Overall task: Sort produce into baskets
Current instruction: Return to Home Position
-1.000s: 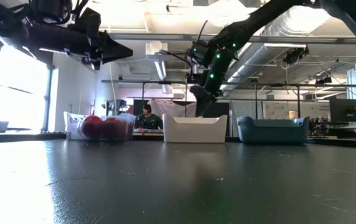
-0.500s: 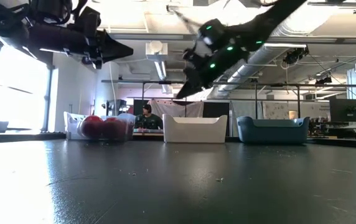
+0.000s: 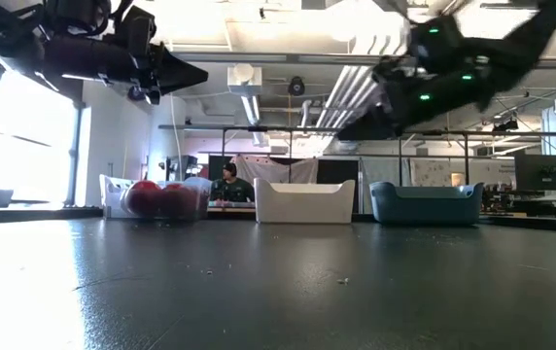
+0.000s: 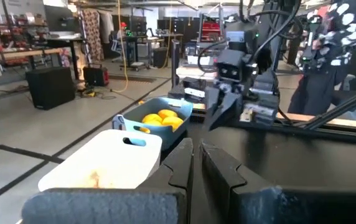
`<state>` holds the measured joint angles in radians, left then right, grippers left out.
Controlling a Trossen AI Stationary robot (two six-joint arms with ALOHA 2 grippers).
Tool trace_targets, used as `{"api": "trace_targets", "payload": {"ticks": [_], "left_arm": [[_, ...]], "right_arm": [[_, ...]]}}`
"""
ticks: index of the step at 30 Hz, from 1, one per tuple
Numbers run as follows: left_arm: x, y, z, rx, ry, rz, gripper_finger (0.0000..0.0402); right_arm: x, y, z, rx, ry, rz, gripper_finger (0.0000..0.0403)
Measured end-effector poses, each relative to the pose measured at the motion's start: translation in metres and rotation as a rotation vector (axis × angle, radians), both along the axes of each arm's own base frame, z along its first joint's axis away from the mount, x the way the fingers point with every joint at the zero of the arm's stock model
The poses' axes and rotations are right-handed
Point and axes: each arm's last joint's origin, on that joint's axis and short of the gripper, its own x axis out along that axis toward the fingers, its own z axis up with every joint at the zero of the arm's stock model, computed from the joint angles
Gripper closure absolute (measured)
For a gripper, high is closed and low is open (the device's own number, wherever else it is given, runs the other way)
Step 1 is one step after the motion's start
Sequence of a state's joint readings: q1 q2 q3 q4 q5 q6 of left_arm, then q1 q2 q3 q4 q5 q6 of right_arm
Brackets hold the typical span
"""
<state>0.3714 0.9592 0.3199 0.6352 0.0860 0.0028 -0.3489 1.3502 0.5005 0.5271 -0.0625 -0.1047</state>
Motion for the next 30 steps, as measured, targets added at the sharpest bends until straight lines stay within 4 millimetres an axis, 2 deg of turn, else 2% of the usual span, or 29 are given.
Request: {"api": "trace_targets", "payload": {"ticks": [6, 10, 15, 20, 23, 30], "left_arm": [[-0.004, -0.001, -0.006, -0.017, -0.017, 0.002, 0.0387], [-0.010, -0.003, -0.012, -0.001, -0.090, 0.004, 0.0387], [-0.017, -0.005, -0.020, -0.023, -0.102, 0.020, 0.0387], [-0.026, -0.007, -0.023, -0.006, -0.115, 0.076, 0.0387], [-0.032, -0.010, -0.024, 0.005, -0.133, 0.080, 0.0389], [-0.049, -0.023, -0.033, 0.047, -0.179, 0.102, 0.0401]], "right_arm": [[-0.043, 0.011, -0.003, 0.010, -0.073, 0.009, 0.0403], [-0.064, 0.018, -0.004, -0.025, -0.150, -0.001, 0.0403], [-0.088, 0.024, -0.010, -0.038, -0.251, -0.020, 0.0403], [-0.104, 0.031, -0.013, -0.059, -0.350, -0.020, 0.0403], [-0.113, 0.034, -0.021, -0.043, -0.343, -0.035, 0.0403], [-0.120, 0.036, -0.020, -0.037, -0.330, -0.090, 0.0403]]}}
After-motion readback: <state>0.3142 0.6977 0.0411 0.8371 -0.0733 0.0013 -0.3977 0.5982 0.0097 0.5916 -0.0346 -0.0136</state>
